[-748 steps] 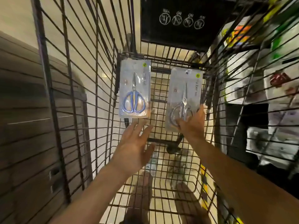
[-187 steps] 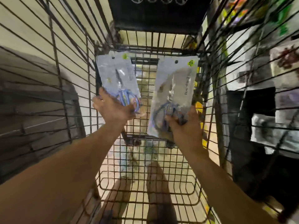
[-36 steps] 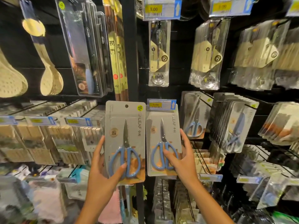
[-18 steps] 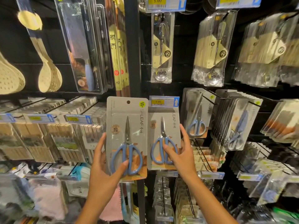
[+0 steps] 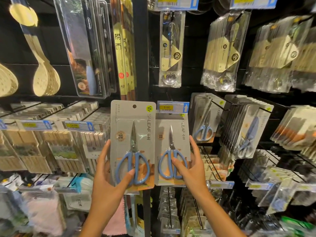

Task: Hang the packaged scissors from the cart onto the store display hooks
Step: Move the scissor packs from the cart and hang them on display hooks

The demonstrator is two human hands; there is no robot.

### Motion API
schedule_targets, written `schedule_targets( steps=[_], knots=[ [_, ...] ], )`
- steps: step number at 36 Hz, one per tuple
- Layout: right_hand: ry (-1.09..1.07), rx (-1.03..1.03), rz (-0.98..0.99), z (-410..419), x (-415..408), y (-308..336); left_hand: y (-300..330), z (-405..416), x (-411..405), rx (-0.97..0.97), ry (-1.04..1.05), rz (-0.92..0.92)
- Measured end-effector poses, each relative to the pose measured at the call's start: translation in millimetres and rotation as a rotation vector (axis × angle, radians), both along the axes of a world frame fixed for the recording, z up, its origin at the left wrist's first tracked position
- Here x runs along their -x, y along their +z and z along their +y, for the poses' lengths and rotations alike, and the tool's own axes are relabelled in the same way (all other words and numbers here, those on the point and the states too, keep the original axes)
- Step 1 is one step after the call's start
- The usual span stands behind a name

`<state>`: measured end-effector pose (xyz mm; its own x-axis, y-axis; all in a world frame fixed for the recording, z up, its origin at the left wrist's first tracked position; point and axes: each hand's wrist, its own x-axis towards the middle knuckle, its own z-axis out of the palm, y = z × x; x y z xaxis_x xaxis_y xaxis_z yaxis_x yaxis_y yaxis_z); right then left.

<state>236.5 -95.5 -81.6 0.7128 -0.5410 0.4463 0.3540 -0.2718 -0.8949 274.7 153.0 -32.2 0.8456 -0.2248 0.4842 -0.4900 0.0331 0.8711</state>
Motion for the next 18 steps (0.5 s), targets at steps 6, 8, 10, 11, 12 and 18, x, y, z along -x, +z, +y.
schedule_targets(
  steps=[6,8,10,11,12,18],
  knots=[
    [0.016,-0.025,-0.074,8,3,12,0,-4,0,0.049,-0.003,-0.001],
    [0.005,-0.018,-0.076,7,1,15,-2,-2,-2,0.042,-0.007,0.004],
    [0.001,-0.007,-0.059,5,-4,17,-2,-1,-3,0.036,-0.010,0.007],
    [-0.005,-0.008,-0.048,4,-6,17,-2,-1,-4,0.041,-0.013,0.010],
    [-0.012,-0.011,-0.041,3,-8,17,-1,-2,-3,0.045,-0.017,0.012],
    [-0.013,-0.059,-0.049,1,-11,15,0,-2,-5,0.052,-0.027,0.029]
  ],
)
